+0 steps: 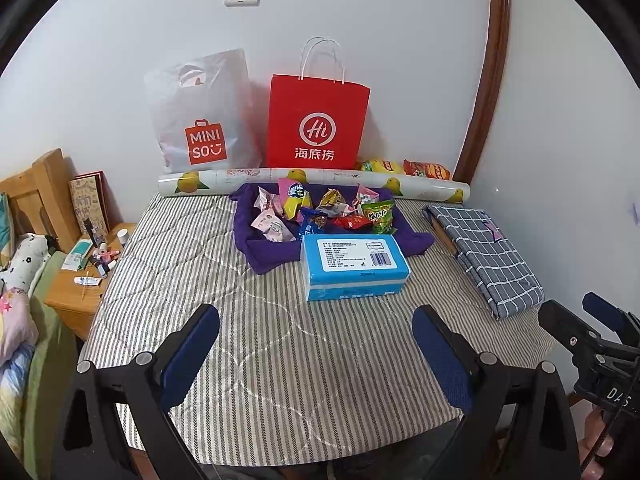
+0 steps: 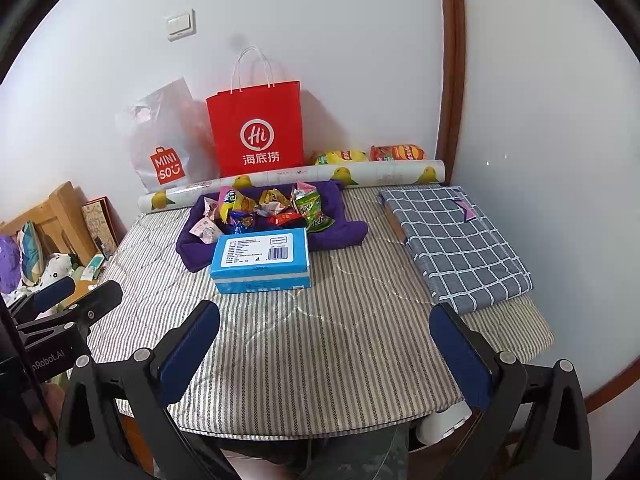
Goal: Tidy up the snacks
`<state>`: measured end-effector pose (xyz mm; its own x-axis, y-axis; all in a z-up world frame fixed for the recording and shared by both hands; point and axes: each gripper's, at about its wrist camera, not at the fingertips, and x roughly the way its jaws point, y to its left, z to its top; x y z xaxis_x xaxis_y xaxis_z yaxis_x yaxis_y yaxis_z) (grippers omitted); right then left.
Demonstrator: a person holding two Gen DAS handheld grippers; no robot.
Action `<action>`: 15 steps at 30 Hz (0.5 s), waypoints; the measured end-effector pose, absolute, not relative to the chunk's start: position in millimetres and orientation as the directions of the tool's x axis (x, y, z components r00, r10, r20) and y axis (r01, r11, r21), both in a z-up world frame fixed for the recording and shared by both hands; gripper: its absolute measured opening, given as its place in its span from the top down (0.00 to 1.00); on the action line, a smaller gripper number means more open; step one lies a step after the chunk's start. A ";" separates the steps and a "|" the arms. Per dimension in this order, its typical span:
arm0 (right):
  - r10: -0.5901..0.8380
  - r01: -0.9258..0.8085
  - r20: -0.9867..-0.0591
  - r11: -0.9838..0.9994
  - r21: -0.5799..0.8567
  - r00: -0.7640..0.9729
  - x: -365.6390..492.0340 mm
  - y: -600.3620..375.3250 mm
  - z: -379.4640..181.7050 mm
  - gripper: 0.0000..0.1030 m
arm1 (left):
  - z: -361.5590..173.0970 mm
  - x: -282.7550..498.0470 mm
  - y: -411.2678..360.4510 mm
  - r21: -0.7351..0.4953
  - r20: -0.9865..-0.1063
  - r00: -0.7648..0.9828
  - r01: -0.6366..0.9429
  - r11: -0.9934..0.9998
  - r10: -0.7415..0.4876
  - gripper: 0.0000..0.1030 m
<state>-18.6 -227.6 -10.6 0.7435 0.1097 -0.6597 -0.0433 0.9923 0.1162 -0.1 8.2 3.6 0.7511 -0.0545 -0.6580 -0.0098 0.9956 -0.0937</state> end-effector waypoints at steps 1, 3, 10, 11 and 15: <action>0.110 -0.043 -0.659 0.992 0.117 0.744 -18.6 -227.7 -10.6 0.00 | 3.6 -0.1 8.3 -0.094 -0.658 0.751 -0.010 0.996 -0.055 0.05; 0.111 -0.045 -0.659 0.992 0.117 0.744 -18.4 -227.3 -10.8 0.00 | 3.6 -0.1 8.4 -0.093 -0.658 0.751 -0.010 0.996 -0.054 0.05; 0.112 -0.047 -0.660 0.992 0.116 0.743 -17.8 -226.0 -11.1 0.00 | 3.7 -0.2 9.0 -0.091 -0.658 0.751 -0.009 0.996 -0.054 0.05; 0.111 -0.046 -0.660 0.992 0.115 0.743 -17.9 -225.9 -11.0 0.00 | 4.0 -1.1 10.7 -0.092 -0.657 0.752 -0.010 0.996 -0.053 0.05; 0.112 -0.048 -0.658 0.992 0.114 0.744 -17.5 -225.3 -10.4 0.00 | 4.7 -0.8 11.2 -0.092 -0.657 0.752 -0.009 0.996 -0.054 0.05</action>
